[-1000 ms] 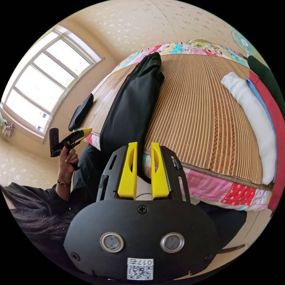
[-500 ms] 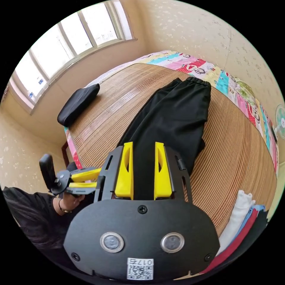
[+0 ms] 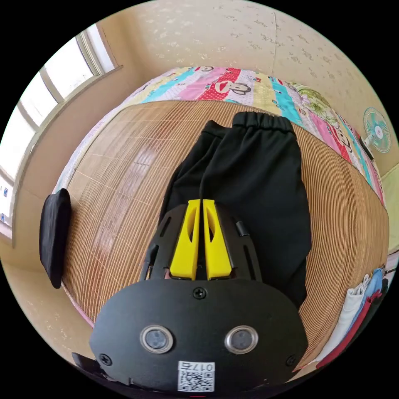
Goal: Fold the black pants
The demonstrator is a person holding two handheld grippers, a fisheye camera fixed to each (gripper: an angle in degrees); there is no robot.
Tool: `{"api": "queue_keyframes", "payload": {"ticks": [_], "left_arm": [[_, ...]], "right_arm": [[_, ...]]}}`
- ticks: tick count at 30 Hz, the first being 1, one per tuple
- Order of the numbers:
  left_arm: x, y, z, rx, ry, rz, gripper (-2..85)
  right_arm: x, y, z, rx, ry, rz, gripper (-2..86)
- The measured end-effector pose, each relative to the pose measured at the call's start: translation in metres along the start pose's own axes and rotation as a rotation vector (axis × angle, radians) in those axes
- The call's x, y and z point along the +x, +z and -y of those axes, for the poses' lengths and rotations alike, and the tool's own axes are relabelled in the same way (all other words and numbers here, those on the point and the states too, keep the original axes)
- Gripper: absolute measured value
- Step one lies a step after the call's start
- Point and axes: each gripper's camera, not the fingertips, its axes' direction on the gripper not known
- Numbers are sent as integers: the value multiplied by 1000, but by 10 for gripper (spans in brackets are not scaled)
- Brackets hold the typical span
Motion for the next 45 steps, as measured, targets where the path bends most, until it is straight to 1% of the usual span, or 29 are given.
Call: {"api": "queue_keyframes", "payload": {"ticks": [2, 3, 4, 6, 8, 9, 10, 13, 15, 18, 20, 21, 24, 26, 28, 29, 30, 32, 33, 36, 40, 42, 43, 44, 45], "left_arm": [[-2, -5, -2, 32, -11, -10, 87], [-4, -6, -3, 41, -24, -14, 87], [-4, -7, -4, 49, -39, -6, 87], [-3, -9, -4, 71, -53, 10, 87], [-1, -9, -4, 88, -54, 15, 88], [0, -6, -3, 79, -58, 17, 88], [1, 0, -2, 55, -68, 32, 88], [5, 14, 1, 7, -71, 59, 89], [10, 15, 1, 7, -59, 80, 90], [17, 20, 1, 0, -45, 90, 88], [18, 23, 1, -7, -48, 76, 81], [18, 23, 1, -13, -55, 75, 57], [17, 20, -1, -20, -72, 46, 18], [16, 12, -3, -16, -80, 16, 19], [12, 3, -10, -21, -100, 5, 43], [11, -1, -12, -13, -108, 5, 53], [7, -7, -16, 6, -129, 0, 84], [5, -11, -20, 9, -126, -41, 110], [6, -7, -22, -28, -116, -73, 115], [19, 1, -31, -111, -77, -126, 115], [39, 7, -47, -164, -59, -102, 110], [43, 8, -54, -171, -79, -85, 91], [46, 12, -58, -200, -95, -56, 64], [46, 14, -60, -210, -98, -48, 57], [46, 15, -64, -220, -115, -69, 44]], "right_arm": [[-11, -22, -8, 110, -13, 18, 18], [-15, -28, -11, 152, -22, 65, 17], [-17, -27, -12, 156, -30, 101, 17], [-21, -3, -6, 68, -63, 257, 19], [-20, 21, -4, -6, -62, 290, 24], [-16, 36, -2, -72, -42, 260, 28], [-14, 38, -2, -84, -35, 260, 31], [-6, 12, -7, -63, -38, 362, 57], [-5, -26, -28, -71, -130, 415, 78], [2, -73, -82, -108, -257, 391, 88], [13, -99, -121, -134, -302, 357, 94], [24, -116, -147, -143, -306, 328, 98], [63, -155, -203, -145, -228, 315, 114], [92, -168, -230, -172, -137, 321, 120], [125, -177, -253, -184, -19, 381, 125], [149, -183, -266, -177, 67, 442, 128], [169, -190, -278, -157, 142, 504, 131], [191, -195, -292, -143, 214, 602, 137], [199, -194, -298, -166, 238, 661, 140], [197, -202, -310, -167, 208, 746, 131], [169, -207, -311, -250, 125, 823, 98], [152, -218, -314, -238, 115, 723, 66], [148, -223, -315, -225, 101, 709, 58], [141, -233, -318, -215, 84, 689, 52], [136, -242, -321, -209, 79, 679, 48]]}}
